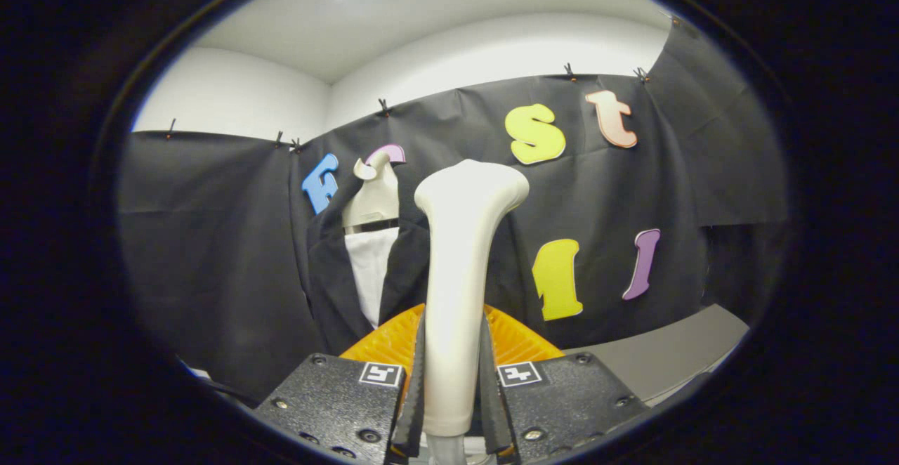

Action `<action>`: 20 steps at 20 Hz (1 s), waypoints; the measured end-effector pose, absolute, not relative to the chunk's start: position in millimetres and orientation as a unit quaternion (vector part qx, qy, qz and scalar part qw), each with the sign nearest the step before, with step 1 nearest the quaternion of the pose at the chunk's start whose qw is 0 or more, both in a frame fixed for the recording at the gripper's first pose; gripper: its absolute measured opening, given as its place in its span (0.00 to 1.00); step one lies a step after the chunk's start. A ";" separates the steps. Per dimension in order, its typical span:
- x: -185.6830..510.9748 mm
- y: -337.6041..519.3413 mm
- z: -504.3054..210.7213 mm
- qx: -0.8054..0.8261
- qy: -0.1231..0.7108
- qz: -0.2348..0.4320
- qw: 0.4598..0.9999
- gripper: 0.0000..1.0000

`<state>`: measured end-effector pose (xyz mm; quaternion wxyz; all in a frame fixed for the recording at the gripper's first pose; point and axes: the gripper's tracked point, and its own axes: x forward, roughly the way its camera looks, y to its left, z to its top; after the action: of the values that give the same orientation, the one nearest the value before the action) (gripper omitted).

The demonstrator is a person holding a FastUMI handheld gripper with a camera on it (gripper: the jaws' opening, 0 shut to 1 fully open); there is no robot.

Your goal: Iron the clothes twice with a garment steamer, once on the left side and once on the right side.

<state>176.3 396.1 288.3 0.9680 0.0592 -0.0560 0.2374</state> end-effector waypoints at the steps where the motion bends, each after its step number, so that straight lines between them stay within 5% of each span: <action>1: 177.8 405.9 286.6 0.055 -0.053 0.241 0.968 0.36; 20: 190.5 444.1 218.7 0.034 0.023 0.246 0.969 0.36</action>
<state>190.5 444.1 218.7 0.9685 0.0343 0.0226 0.2455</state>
